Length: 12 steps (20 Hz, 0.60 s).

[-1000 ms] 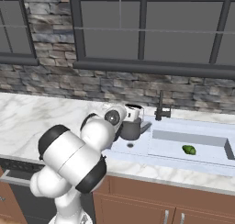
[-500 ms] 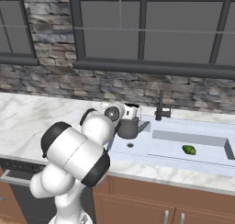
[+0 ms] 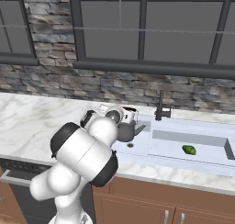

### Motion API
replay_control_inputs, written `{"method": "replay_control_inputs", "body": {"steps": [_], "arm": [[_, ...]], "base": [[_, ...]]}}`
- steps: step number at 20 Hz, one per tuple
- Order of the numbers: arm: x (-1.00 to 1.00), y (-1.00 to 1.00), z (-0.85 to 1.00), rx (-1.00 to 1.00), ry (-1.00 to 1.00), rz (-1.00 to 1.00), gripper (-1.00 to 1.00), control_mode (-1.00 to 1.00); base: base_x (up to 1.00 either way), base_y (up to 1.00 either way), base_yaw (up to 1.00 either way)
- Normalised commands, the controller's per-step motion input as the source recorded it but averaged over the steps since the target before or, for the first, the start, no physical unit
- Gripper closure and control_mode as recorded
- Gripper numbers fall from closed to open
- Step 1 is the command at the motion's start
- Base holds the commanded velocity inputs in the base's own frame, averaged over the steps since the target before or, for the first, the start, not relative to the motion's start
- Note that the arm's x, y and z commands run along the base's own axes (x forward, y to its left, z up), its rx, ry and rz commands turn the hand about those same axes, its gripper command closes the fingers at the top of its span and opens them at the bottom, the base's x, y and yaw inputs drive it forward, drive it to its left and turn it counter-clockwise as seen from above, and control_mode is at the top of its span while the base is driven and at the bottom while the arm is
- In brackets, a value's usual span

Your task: Open the cabinet, pick the kettle from the cabinet, and place it in the sink.

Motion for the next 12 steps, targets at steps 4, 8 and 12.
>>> {"method": "replay_control_inputs", "body": {"steps": [4, 8, 12], "arm": [[0.03, -0.02, -0.09, 0.05, -0.02, 0.06, 1.00, -1.00], [0.00, -0.05, -0.13, 0.05, 0.00, 0.09, 1.00, -1.00], [0.00, -0.10, -0.16, 0.06, 0.00, 0.12, 1.00, -1.00]], "base": [[0.00, 0.00, 0.00], [0.00, 0.00, 0.00], [0.00, 0.00, 0.00]]}}
